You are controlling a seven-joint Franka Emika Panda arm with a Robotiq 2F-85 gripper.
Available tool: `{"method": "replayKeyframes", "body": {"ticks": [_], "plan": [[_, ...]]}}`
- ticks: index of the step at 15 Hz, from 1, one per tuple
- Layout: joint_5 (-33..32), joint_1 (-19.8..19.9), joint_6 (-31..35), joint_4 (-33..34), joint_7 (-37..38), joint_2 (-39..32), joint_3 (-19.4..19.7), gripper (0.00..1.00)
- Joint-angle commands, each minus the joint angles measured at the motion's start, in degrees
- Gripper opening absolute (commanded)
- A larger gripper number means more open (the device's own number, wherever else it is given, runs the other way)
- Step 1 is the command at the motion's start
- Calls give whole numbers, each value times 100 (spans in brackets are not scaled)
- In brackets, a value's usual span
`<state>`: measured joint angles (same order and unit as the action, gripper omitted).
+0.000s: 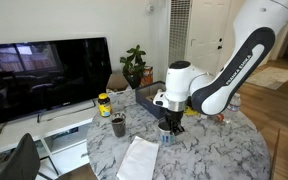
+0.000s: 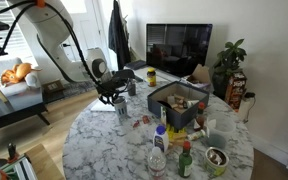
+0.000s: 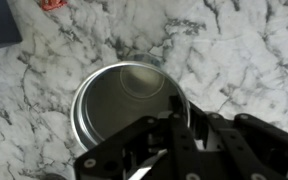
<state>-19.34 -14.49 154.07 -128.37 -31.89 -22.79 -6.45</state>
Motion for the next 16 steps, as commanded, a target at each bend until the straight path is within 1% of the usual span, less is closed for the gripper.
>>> {"method": "replayKeyframes", "body": {"ticks": [1, 2, 3, 4, 5, 6, 9, 10, 12, 13, 14, 16], "plan": [[-213, 131, 59, 147, 212, -266, -113, 2], [-217, 132, 48, 166, 223, -293, -114, 9], [-208, 140, 65, 163, 238, -260, -122, 32], [-286, 103, 91, 144, 311, -214, -70, 34], [-219, 169, 128, 93, 231, -138, -145, 36], [-281, 131, 68, 69, 324, -69, -94, 41], [-33, 379, 55, -156, 21, 251, -308, 62], [47, 462, 28, -206, -58, 341, -385, 71], [105, 600, 3, -373, -143, 621, -475, 85], [131, 675, 37, -489, -174, 796, -493, 93], [166, 749, 66, -601, -189, 979, -495, 99], [363, 953, 179, -859, -326, 1382, -519, 100]]}}
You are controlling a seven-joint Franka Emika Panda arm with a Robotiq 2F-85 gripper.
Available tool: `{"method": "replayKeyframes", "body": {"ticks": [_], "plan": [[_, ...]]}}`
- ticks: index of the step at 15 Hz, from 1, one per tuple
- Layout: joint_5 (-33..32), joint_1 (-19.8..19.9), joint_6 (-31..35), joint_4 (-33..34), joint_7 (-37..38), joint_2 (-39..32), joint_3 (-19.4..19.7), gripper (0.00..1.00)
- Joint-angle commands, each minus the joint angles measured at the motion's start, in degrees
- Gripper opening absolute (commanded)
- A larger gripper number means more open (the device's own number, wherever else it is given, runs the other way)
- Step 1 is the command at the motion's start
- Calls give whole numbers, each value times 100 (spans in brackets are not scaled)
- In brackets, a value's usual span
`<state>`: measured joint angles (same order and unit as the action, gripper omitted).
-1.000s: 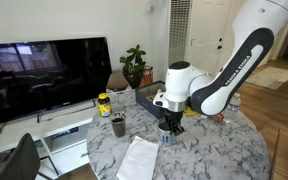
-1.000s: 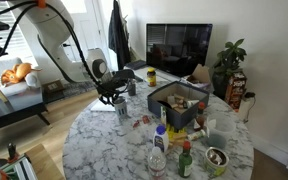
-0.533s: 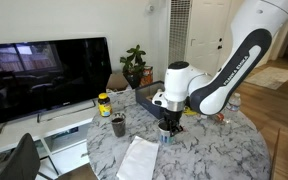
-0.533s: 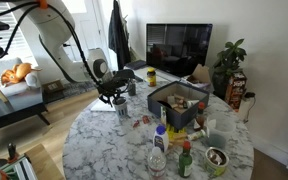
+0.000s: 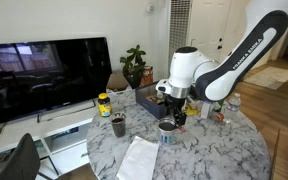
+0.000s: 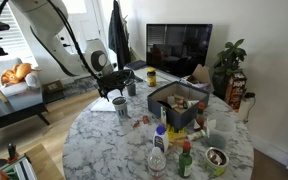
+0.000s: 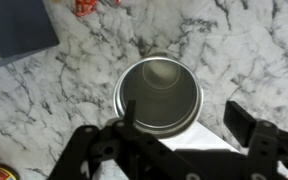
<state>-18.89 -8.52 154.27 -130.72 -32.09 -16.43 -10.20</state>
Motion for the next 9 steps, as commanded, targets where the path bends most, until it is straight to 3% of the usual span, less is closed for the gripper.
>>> {"method": "replayKeyframes", "body": {"ticks": [1, 8, 9], "plan": [[506, 456, 185, -734, -422, 950, -163, 100], [2310, 881, 555, -1180, -1495, 1932, 459, 100], [1828, 712, 349, -863, -1114, 1612, 424, 100]]}}
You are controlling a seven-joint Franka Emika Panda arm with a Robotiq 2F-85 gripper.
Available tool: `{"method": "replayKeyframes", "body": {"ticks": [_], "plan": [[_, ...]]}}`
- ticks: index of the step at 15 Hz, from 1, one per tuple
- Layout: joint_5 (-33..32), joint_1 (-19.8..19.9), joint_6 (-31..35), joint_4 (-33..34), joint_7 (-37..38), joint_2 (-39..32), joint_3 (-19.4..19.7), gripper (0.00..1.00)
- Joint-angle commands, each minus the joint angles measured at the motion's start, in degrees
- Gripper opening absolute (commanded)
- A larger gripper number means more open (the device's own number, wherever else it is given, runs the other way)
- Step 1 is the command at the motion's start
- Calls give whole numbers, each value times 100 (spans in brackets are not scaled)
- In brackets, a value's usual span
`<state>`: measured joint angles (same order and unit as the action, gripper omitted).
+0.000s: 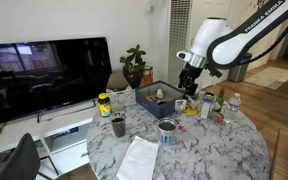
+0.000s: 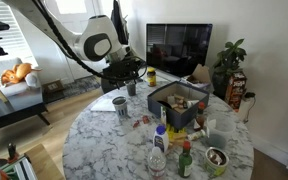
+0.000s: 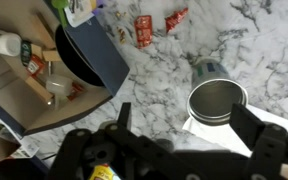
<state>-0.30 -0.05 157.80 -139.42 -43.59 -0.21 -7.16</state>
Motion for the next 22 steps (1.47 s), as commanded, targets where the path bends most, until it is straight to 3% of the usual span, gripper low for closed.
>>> {"method": "replayKeyframes", "body": {"ticks": [1, 7, 9, 15, 18, 22], "plan": [[129, -99, 38, -32, -108, 81, 226, 100], [277, -82, 49, -87, -191, 174, 296, 100], [151, 105, -271, 556, 466, -273, 487, 100], [754, 811, -1494, 2340, 547, -1200, 1112, 100], [1007, 1187, -2118, 3305, 775, -1821, 1268, 100], [996, 1524, -2504, 4341, 1628, -2671, 1376, 100]]}}
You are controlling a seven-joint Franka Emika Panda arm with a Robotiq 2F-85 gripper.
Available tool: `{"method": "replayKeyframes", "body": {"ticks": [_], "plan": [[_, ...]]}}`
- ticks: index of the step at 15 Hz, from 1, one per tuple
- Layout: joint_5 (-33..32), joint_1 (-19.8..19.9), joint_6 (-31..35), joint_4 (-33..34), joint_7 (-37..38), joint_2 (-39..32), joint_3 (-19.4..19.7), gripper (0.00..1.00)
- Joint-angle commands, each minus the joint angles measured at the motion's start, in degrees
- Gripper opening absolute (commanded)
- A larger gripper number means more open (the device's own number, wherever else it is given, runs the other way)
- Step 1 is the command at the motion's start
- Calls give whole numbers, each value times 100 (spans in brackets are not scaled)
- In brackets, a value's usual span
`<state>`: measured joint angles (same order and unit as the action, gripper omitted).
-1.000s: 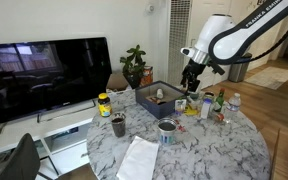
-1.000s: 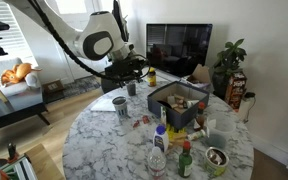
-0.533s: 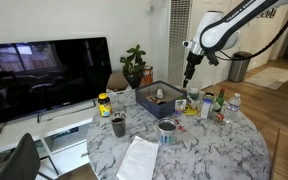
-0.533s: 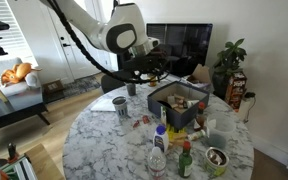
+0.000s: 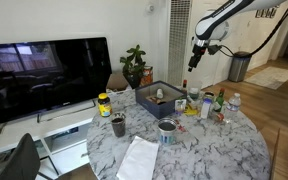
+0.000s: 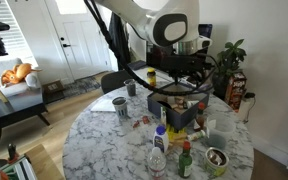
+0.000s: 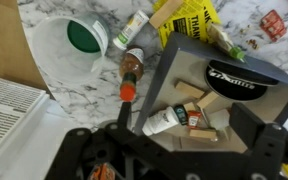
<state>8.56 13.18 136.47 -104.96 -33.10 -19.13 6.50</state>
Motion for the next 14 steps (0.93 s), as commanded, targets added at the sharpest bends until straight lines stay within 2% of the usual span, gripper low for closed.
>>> {"method": "replayKeyframes", "body": {"ticks": [1, 5, 6, 10, 14], "plan": [[137, 294, -510, 1116, 768, -983, -8, 100], [168, 520, -841, 1822, 1706, -1656, 8, 100], [-41, 473, -532, 1282, 1368, -1222, -59, 100], [-51, 497, -542, 1385, 1410, -1314, -78, 100], [-57, 600, -946, 2007, 2277, -1852, 224, 100]]}}
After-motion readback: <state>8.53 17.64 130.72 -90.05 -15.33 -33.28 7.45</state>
